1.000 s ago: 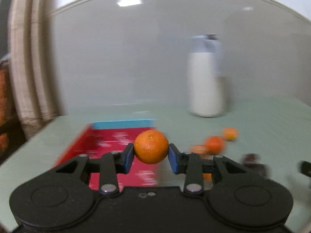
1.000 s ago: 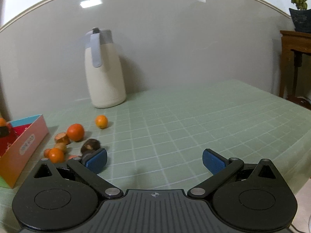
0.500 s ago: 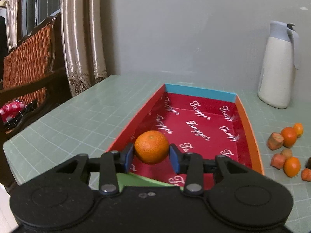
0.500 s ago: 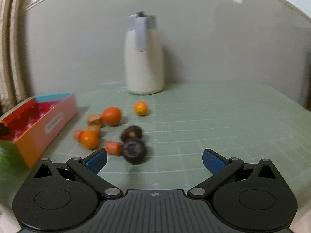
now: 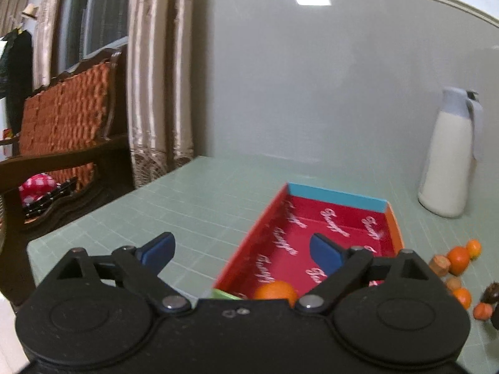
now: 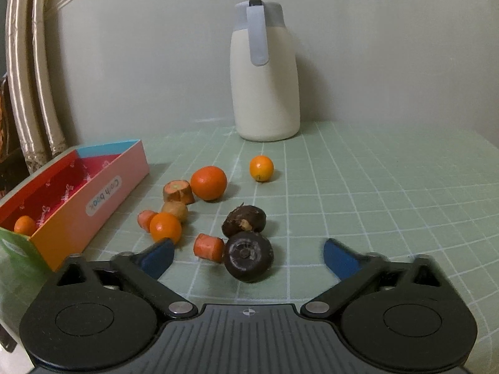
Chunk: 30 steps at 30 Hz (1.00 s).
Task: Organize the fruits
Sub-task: 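Close the right tool on the dark brown round fruit, then carry the dark fruit with the right tool into the box and release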
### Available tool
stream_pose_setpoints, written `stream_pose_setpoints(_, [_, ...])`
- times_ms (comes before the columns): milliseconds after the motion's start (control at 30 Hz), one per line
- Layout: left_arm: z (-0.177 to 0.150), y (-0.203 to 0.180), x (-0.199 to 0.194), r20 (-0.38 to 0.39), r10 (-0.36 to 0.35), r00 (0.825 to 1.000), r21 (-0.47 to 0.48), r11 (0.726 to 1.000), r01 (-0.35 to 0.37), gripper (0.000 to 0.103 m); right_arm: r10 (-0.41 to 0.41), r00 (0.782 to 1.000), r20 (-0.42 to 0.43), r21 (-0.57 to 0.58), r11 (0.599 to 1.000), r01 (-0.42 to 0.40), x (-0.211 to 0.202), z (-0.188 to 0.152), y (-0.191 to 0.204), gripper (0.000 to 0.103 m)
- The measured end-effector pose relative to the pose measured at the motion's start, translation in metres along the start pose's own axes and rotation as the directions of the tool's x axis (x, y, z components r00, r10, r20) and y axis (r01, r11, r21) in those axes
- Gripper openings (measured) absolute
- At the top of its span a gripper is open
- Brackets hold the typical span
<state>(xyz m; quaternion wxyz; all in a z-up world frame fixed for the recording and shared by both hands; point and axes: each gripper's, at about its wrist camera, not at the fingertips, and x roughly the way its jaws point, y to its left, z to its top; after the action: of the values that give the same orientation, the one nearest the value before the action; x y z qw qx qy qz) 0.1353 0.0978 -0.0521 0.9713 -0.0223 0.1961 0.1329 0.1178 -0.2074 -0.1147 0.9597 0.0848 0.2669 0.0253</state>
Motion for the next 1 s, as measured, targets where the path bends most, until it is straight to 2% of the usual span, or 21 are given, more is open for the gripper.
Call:
stream_pose_setpoints(33, [0.001,0.004,0.000,0.001,0.009,1.000,-0.010,1.000,-0.009,0.087,0.003,1.000,-0.016,0.002,1.000,-0.003,0.003,0.000,-0.001,0.052])
stream_pose_setpoints(67, [0.002,0.007,0.001,-0.001,0.015,1.000,-0.020,1.000,-0.015,0.087,0.002,1.000,-0.031,0.010,1.000,-0.002,0.006,0.000,-0.003,0.050])
stream_pose_setpoints(267, [0.004,0.021,0.005,-0.006,0.047,0.999,-0.052,0.998,-0.047,0.087,0.007,0.999,-0.053,0.054,0.999,-0.005,0.016,0.000,-0.010,0.050])
stream_pose_setpoints(367, [0.004,0.026,0.005,-0.011,0.058,0.998,-0.058,0.997,-0.058,0.087,0.033,0.998,-0.057,0.063,0.998,-0.029,0.019,-0.002,-0.010,0.038])
stream_pose_setpoints(467, [0.003,0.033,0.007,-0.024,0.074,0.997,-0.068,0.995,-0.075,0.088,0.015,0.999,-0.048,0.032,0.999,-0.013,0.017,-0.003,-0.004,0.037])
stream_pose_setpoints(600, [0.003,0.050,0.009,-0.044,0.114,0.993,-0.105,0.988,-0.118,0.090,0.070,0.997,0.028,0.035,0.997,-0.071,0.001,0.001,0.006,0.037])
stream_pose_setpoints(733, [0.001,0.068,0.013,-0.070,0.167,0.983,-0.141,0.974,-0.176,0.090,0.210,0.974,0.082,0.024,0.977,-0.213,-0.009,0.013,0.032,0.037])
stream_pose_setpoints(867, [0.000,0.086,0.012,-0.091,0.192,0.977,-0.171,0.964,-0.205,0.090,0.338,0.936,0.096,-0.044,0.941,-0.335,-0.010,0.028,0.076,0.037])
stream_pose_setpoints(1000, [0.001,0.103,0.009,-0.099,0.214,0.972,-0.194,0.954,-0.230,0.091,0.416,0.906,0.071,-0.147,0.903,-0.403,-0.003,0.036,0.125,0.037])
